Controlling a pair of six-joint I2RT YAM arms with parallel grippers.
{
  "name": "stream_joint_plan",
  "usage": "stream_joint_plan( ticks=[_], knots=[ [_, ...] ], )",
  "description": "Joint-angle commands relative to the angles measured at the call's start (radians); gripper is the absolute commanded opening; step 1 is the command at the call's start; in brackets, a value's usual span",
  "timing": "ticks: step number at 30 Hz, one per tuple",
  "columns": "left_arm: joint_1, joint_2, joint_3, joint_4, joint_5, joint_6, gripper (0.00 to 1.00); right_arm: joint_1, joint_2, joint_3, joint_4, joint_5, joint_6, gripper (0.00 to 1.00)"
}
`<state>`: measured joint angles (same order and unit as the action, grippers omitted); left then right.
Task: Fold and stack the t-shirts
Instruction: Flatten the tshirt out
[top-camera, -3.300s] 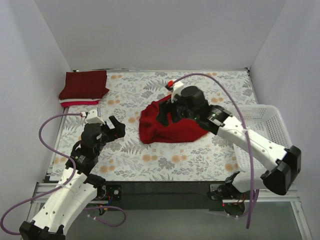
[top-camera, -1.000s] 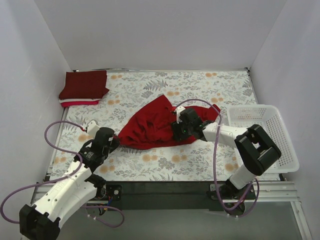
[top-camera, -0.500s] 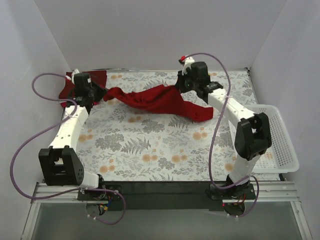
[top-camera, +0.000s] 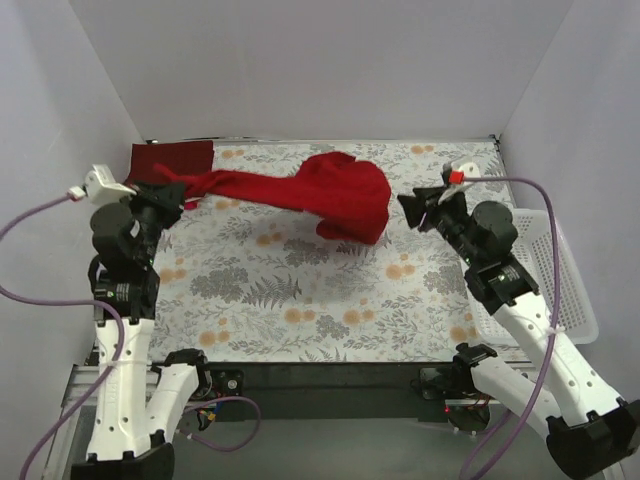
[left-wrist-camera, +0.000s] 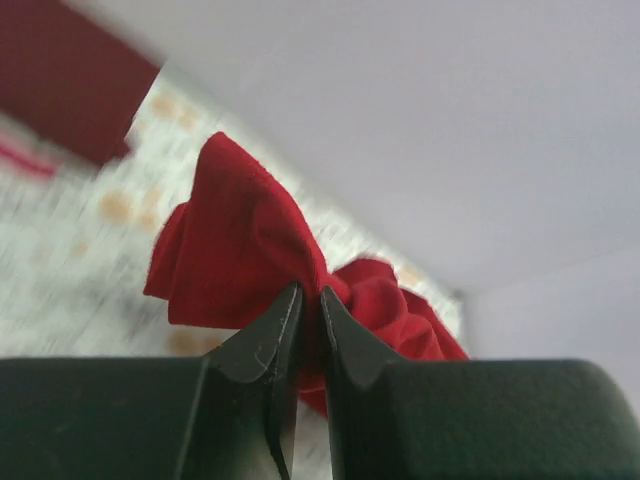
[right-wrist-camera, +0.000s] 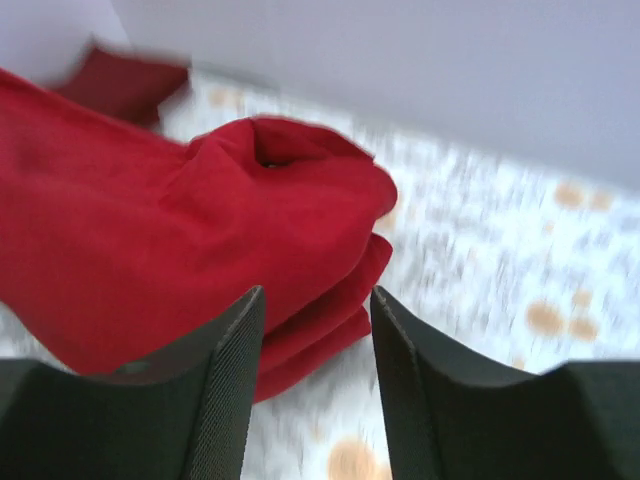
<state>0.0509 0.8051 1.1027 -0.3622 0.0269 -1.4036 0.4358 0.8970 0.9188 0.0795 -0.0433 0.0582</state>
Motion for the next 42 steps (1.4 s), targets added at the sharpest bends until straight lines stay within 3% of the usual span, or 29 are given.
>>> stream_joint_plan(
  ticks=[1, 3, 4, 8, 10, 13, 20, 25, 29, 31, 38, 42],
  knots=[
    [0.007, -0.099, -0.295, -0.167, 0.073, -0.041, 0.11, -0.006, -0.093, -0.222, -0.078, -0.052, 0.089, 0.55],
    [0.007, -0.168, -0.401, -0.188, 0.122, -0.041, 0.23, -0.005, -0.169, -0.34, -0.134, -0.123, 0.136, 0.61],
    [0.007, -0.216, -0.468, -0.204, 0.128, -0.035, 0.4, -0.005, -0.188, -0.366, -0.15, -0.142, 0.147, 0.64],
    [0.007, -0.287, -0.524, -0.267, 0.09, -0.025, 0.7, -0.005, -0.184, -0.42, -0.201, -0.214, 0.147, 0.67],
    [0.007, -0.277, -0.506, -0.268, 0.061, -0.011, 0.74, -0.003, -0.143, -0.402, -0.216, -0.228, 0.137, 0.67],
    [0.006, -0.221, -0.454, -0.244, 0.053, 0.038, 0.75, -0.003, -0.031, -0.359, -0.218, -0.225, 0.124, 0.67],
    [0.003, 0.087, -0.354, -0.173, 0.18, 0.126, 0.75, 0.006, 0.239, -0.226, -0.215, -0.19, 0.085, 0.63],
    [-0.037, 0.316, -0.272, -0.104, 0.176, 0.129, 0.75, 0.015, 0.373, -0.118, -0.205, -0.185, 0.051, 0.62],
    [-0.207, 0.52, -0.161, -0.05, 0.11, 0.13, 0.73, 0.03, 0.521, 0.018, -0.193, -0.214, 0.031, 0.62],
    [-0.276, 0.666, -0.063, -0.049, 0.087, 0.143, 0.69, 0.035, 0.592, 0.061, -0.184, -0.225, 0.031, 0.62],
    [-0.342, 1.001, 0.213, -0.052, 0.068, 0.187, 0.46, 0.053, 0.793, 0.213, -0.167, -0.279, 0.032, 0.58],
    [-0.359, 1.146, 0.311, -0.058, 0.059, 0.19, 0.44, 0.064, 0.887, 0.288, -0.164, -0.311, 0.038, 0.56]
  ],
)
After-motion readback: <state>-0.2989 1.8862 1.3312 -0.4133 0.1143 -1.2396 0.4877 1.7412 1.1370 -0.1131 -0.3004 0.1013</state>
